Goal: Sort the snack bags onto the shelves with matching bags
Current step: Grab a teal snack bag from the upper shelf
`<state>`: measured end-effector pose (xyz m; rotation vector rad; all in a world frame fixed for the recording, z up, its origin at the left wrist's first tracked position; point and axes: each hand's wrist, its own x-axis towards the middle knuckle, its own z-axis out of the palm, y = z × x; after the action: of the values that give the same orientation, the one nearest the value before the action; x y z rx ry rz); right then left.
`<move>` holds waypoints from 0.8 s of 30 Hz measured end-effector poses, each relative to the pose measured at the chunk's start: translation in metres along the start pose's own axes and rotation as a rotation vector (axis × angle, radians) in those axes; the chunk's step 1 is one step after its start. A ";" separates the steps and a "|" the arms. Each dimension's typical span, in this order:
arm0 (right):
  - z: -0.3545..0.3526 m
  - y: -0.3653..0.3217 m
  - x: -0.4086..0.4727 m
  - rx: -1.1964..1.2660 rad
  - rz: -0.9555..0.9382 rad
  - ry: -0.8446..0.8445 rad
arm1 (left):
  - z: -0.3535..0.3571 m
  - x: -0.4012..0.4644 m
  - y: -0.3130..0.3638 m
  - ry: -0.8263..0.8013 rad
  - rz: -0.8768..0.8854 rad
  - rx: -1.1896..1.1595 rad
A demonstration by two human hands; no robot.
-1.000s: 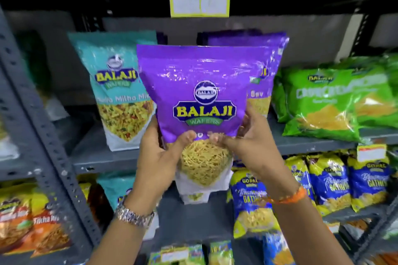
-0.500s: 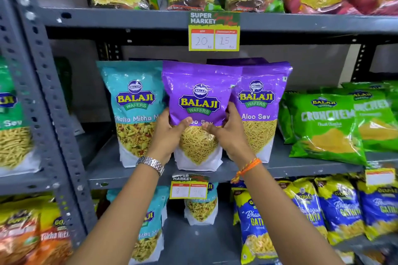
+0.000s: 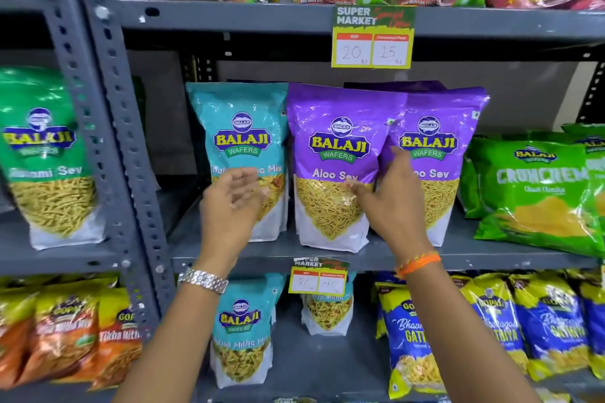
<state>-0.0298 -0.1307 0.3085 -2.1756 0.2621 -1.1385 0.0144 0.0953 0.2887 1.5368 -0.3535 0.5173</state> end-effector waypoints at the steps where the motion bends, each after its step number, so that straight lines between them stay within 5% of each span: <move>1: -0.005 -0.008 -0.008 -0.035 -0.056 0.101 | -0.011 0.002 -0.001 0.065 0.021 -0.007; 4: 0.003 -0.036 -0.033 0.136 -0.263 0.259 | -0.034 0.011 -0.009 0.203 0.043 0.005; 7: 0.040 -0.068 -0.053 0.387 -0.238 -0.089 | -0.041 0.023 -0.019 0.161 -0.071 -0.036; 10: 0.090 -0.084 -0.058 0.228 -0.263 -0.375 | -0.038 0.037 -0.026 0.036 -0.215 -0.053; 19: 0.151 -0.084 -0.038 0.408 0.019 -0.263 | -0.039 0.048 -0.039 -0.114 -0.216 -0.059; 24: 0.142 -0.074 -0.030 0.610 0.035 -0.392 | -0.053 0.027 -0.045 -0.001 -0.098 0.105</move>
<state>0.0557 0.0047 0.2786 -1.7760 -0.1984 -0.6343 0.0551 0.1522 0.2641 1.6469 -0.2538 0.4635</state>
